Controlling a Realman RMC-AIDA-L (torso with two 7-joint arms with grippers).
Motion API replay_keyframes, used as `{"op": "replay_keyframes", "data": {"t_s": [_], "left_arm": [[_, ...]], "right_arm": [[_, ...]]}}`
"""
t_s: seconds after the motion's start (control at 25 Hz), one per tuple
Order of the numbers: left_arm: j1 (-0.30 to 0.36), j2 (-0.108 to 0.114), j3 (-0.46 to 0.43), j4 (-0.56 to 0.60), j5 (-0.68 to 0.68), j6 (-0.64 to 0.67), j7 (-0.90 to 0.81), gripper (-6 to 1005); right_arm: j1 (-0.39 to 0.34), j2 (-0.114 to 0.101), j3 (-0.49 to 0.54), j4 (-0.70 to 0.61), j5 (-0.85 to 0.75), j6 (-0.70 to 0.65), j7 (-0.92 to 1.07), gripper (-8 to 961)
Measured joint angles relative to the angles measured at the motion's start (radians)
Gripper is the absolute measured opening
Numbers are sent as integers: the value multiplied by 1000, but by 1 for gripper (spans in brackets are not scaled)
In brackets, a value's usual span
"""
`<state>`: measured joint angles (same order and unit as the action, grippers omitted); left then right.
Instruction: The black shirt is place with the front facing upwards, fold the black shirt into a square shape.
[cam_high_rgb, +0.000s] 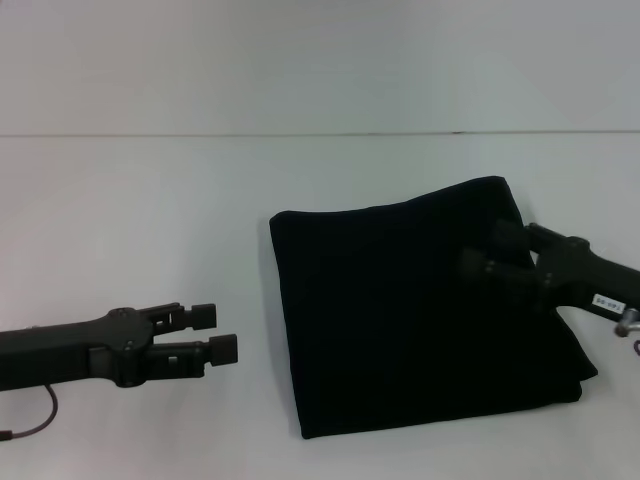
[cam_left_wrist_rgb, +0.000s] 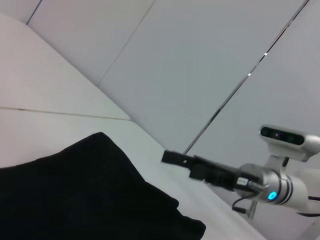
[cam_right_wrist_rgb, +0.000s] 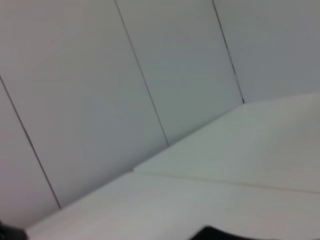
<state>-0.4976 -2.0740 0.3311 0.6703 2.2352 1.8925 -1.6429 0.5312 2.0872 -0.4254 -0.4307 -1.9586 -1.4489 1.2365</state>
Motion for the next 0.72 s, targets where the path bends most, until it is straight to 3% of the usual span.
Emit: {"op": "replay_keyframes", "data": {"t_s": [0.4,0.72], "left_arm": [[-2,2,0,0,-12,-1,0,936],[-1,2,0,0,-14,2,-1,936]], "right_arm": [[5,5,-31,55,7,207,-87,919],[-4,6,-28,57,8,314,-89,914]]}}
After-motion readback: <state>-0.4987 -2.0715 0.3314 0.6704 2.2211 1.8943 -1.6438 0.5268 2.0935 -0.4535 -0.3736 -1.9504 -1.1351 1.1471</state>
